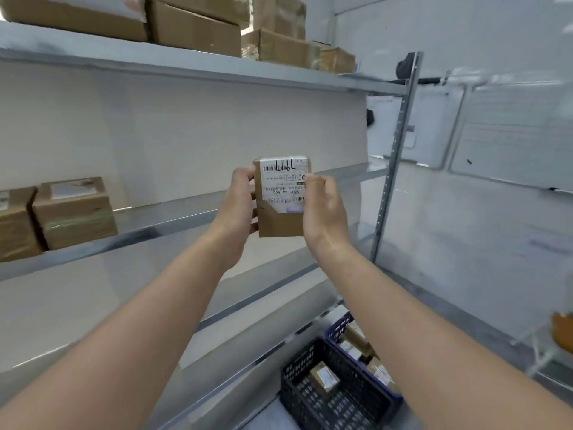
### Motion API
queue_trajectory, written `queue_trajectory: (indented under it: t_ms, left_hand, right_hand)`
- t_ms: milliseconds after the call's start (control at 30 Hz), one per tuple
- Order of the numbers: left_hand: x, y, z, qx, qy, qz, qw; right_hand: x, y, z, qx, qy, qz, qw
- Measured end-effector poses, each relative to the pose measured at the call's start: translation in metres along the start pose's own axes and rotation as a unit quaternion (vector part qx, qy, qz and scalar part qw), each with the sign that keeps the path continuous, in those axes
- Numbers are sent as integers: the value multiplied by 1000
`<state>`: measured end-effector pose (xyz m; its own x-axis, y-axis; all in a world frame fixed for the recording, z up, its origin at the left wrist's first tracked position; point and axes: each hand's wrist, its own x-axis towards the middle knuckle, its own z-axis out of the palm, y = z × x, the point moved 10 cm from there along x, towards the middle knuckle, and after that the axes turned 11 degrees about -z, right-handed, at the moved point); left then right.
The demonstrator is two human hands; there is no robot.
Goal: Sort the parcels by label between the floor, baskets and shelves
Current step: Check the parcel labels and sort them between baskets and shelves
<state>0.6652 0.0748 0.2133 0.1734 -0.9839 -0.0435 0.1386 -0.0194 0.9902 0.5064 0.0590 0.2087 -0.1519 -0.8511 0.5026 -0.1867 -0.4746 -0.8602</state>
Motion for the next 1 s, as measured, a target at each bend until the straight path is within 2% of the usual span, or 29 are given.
queue_trajectory:
  t_ms: [233, 567, 800, 1000]
  left_hand:
    - [6, -12, 124, 25, -79, 4, 997]
    - [27, -73, 289, 26, -90, -31, 995]
    - [62, -125, 342, 27, -58, -74, 995]
    - [130, -157, 368, 43, -63, -95, 993]
  right_hand:
    - [31, 32, -116, -29, 74, 9, 997]
    - [71, 100, -264, -63, 43, 21, 997]
    - [100, 179, -302, -59, 23, 59, 996]
    - [149, 248, -300, -60, 24, 85, 994]
